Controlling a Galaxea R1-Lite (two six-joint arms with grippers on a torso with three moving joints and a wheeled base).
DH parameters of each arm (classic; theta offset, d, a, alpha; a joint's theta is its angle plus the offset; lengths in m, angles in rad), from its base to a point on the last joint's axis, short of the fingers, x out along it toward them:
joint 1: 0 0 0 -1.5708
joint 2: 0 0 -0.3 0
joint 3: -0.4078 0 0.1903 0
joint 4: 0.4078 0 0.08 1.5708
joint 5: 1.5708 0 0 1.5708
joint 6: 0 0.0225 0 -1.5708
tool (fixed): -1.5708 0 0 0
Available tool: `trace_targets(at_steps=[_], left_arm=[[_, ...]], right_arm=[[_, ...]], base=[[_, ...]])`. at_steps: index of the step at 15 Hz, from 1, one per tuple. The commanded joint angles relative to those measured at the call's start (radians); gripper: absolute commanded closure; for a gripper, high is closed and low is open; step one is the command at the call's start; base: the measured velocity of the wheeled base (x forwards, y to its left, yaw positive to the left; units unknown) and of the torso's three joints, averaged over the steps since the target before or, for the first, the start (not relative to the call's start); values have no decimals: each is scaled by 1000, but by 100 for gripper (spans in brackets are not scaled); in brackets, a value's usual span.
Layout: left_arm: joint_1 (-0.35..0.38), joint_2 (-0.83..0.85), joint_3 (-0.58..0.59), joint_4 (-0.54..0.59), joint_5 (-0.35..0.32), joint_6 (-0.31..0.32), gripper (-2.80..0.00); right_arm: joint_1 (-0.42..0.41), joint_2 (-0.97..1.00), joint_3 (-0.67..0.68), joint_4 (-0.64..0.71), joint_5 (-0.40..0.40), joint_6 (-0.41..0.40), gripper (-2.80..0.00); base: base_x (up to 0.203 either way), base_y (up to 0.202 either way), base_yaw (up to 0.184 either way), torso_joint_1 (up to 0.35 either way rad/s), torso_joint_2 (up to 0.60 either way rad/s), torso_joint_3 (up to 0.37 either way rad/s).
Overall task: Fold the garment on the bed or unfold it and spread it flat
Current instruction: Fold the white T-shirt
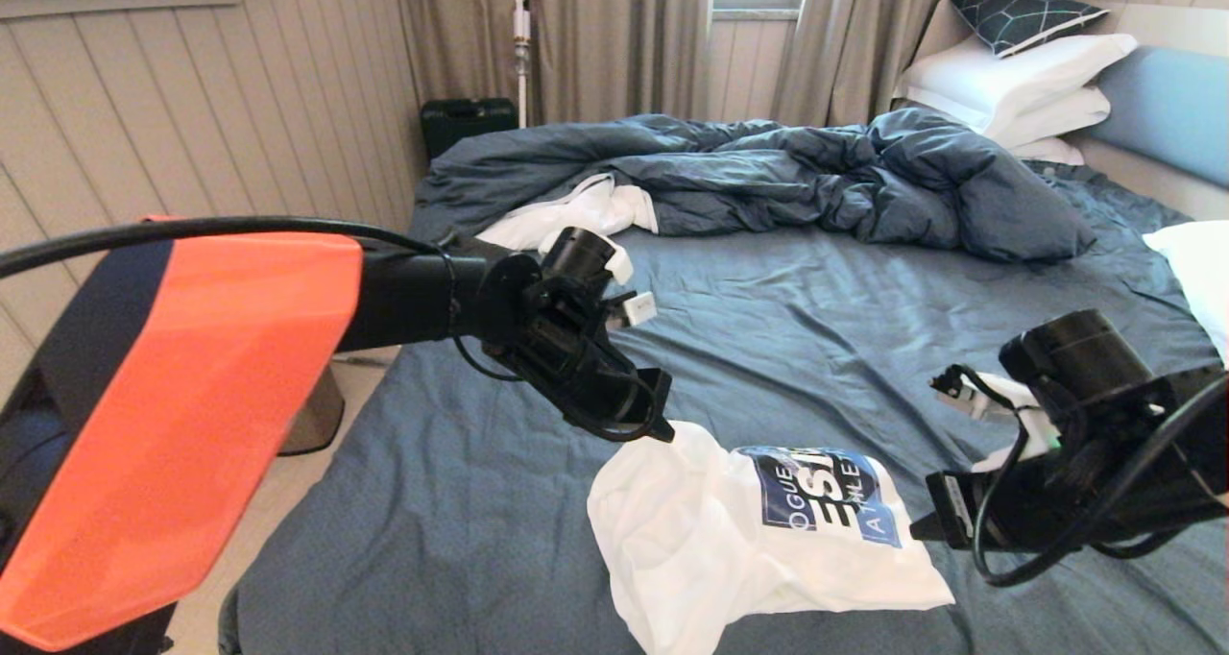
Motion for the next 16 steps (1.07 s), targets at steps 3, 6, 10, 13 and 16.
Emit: trace_targets(at_steps=[3, 6, 10, 13, 16], left_arm=[[-29, 97, -1, -117, -5, -12, 0], [-38, 139, -1, -145, -2, -7, 0], [-38, 182, -1, -207, 70, 0, 0], [10, 200, -2, -287, 129, 8, 0], [68, 178, -2, -308, 128, 46, 0]], right_arm=[[-1, -6, 90, -92, 7, 2, 0], [40, 65, 108, -134, 25, 8, 0], [83, 167, 108, -199, 31, 17, 0], [75, 222, 156, -265, 28, 12, 0], [44, 259, 249, -407, 16, 6, 0]], base=[[0, 0, 0, 0, 0, 0], [0, 0, 0, 0, 0, 0], [0, 0, 0, 0, 0, 0], [0, 0, 0, 0, 0, 0], [0, 0, 0, 0, 0, 0]])
